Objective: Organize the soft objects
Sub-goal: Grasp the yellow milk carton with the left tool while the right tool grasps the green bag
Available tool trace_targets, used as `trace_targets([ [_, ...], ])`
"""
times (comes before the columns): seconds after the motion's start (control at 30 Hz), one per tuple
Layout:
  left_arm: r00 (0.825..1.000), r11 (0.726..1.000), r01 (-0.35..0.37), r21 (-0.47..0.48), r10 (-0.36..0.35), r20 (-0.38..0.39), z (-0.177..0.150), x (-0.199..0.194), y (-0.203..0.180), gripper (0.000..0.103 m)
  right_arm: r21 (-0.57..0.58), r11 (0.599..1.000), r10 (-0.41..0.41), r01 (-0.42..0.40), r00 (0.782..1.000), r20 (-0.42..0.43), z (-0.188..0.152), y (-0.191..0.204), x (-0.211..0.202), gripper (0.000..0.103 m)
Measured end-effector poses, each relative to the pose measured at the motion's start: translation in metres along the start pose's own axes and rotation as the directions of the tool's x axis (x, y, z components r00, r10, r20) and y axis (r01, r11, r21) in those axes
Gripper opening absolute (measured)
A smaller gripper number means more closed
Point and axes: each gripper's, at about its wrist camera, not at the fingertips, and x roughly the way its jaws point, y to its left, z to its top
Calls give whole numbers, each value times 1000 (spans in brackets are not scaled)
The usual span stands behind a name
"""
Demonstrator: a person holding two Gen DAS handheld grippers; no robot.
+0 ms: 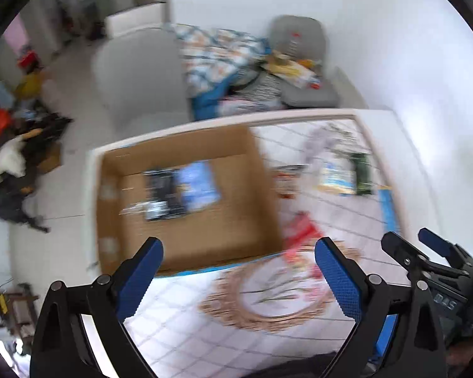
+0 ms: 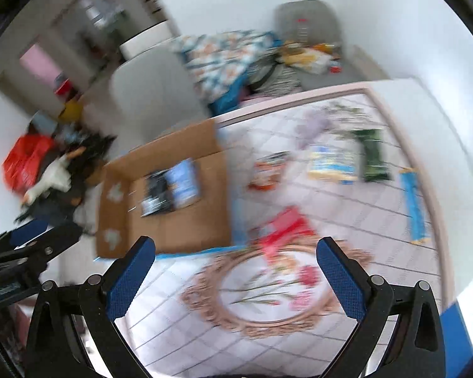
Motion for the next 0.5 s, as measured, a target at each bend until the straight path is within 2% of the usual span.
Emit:
trace_targets([
  [0.1,989,992,126,-13,-127,-77,23,41,-43,99,81,992,-98,97,995,3,12,-59,0,103],
  [0.17,977,986,161,-39,-165,-134,36,70,-66,99,146,980,-135,136,991,-20,22,-106,10,103],
  [0.27,945,978,191,-89,-208,-254,51,125,-104,98,224,963,-135,151,987,-82,34,-169,31,103],
  [0.4,898,963,181,-200,-245,-365,69,194,-139,98,293,940,-137,173,981,-140,46,-238,64,103],
  [0.5,874,946,106,-307,-236,-424,85,247,-148,98,318,928,-138,192,973,-187,58,-281,98,103],
])
